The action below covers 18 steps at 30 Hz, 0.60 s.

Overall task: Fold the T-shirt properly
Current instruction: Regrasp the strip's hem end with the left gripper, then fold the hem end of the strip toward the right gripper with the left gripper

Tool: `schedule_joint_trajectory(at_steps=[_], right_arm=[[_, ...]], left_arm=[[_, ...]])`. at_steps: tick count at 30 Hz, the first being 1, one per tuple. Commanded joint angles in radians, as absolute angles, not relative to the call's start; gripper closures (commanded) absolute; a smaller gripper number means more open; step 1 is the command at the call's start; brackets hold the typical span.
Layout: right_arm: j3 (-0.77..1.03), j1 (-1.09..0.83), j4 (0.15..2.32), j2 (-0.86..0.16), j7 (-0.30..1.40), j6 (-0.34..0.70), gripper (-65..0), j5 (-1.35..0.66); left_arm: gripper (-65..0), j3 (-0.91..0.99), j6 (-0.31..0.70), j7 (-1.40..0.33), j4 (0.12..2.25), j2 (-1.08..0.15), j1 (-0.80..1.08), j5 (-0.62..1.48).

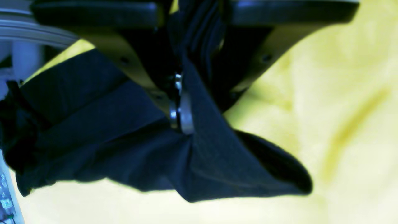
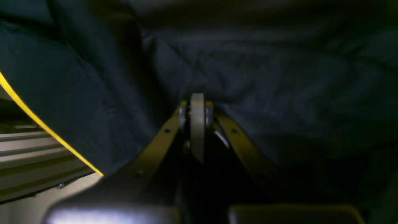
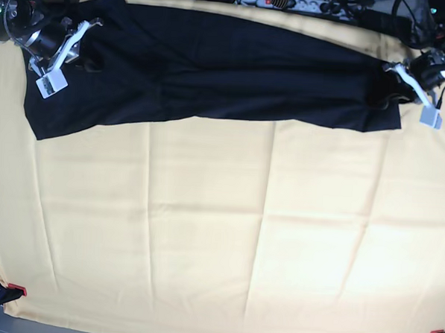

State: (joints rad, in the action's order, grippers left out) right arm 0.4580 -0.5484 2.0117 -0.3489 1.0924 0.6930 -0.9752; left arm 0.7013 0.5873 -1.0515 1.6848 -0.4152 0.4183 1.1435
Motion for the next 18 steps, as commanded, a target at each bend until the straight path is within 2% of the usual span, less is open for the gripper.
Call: schedule_joint_trajectory(at_steps=[1,13,18], right_arm=[[0.465,-0.548,2.046,-0.363,1.077,0.698,0.0,-0.994],[0.465,-0.548,2.126,-0.363,1.074,0.698,0.0,-0.995],[0.465,-0.548,2.126,-0.363,1.074,0.698,0.0,-0.995]], left_arm=[[0.0,0.735,0.592,-1.025,1.719,-0.436,0.415,1.164],[0.0,0.864,0.59,-1.025,1.758,-0.567,0.416,1.09],[0.0,0.897,0.537,-1.028,1.758,-0.59,0.417,1.074]])
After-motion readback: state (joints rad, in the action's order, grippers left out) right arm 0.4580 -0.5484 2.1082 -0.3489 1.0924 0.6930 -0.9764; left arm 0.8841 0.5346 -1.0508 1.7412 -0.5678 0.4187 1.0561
